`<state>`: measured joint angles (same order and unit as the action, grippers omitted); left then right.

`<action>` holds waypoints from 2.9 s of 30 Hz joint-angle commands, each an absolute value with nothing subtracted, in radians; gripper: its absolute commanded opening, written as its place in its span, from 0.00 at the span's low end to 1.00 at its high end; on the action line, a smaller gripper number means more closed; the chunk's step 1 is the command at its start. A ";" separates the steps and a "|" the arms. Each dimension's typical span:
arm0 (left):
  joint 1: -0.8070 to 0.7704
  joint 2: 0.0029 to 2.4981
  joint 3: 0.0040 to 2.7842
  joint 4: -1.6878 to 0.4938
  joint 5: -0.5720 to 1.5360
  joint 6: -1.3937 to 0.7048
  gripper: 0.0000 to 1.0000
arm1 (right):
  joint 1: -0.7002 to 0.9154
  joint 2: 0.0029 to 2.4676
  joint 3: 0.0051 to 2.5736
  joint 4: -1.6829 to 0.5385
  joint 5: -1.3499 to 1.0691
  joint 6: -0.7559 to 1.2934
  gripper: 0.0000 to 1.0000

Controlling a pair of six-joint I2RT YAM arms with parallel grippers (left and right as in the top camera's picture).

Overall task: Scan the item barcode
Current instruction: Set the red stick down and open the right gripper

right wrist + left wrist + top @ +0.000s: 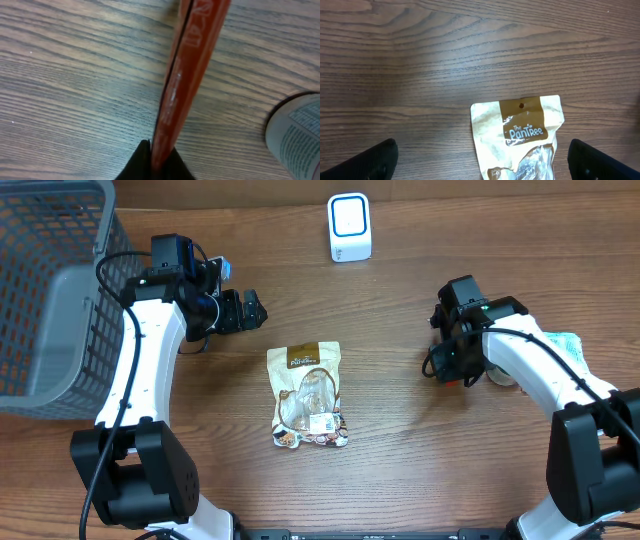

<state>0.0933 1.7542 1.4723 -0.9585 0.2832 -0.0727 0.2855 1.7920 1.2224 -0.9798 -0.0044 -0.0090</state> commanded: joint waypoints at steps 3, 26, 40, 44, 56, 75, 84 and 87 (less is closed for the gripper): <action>0.091 1.732 1.488 -0.961 0.281 -0.079 1.00 | 0.280 1.785 1.216 -0.979 -0.016 -0.003 0.22; 0.091 1.732 1.488 -0.960 0.281 -0.079 1.00 | 0.296 1.785 1.217 -0.861 -0.271 0.086 1.00; 0.091 1.732 1.488 -0.961 0.281 -0.079 1.00 | 0.296 1.785 1.217 -0.861 -0.271 0.086 1.00; 0.091 1.732 1.488 -0.961 0.281 -0.079 1.00 | 0.296 1.785 1.217 -0.861 -0.271 0.086 1.00; 0.091 1.732 1.488 -0.961 0.281 -0.079 1.00 | 0.296 1.785 1.217 -0.861 -0.271 0.086 1.00; 0.091 1.732 1.488 -0.961 0.281 -0.079 1.00 | 0.296 1.785 1.217 -0.861 -0.271 0.086 1.00; 0.091 1.732 1.488 -0.961 0.281 -0.079 1.00 | 0.296 1.785 1.217 -0.860 -0.272 0.086 1.00; 0.091 1.732 1.488 -0.960 0.281 -0.079 1.00 | 0.296 1.785 1.217 -0.841 -0.272 0.086 1.00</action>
<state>0.0933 1.7542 1.4723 -0.9585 0.2832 -0.0727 0.2951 1.7920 1.2217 -0.8597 -0.2630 0.0788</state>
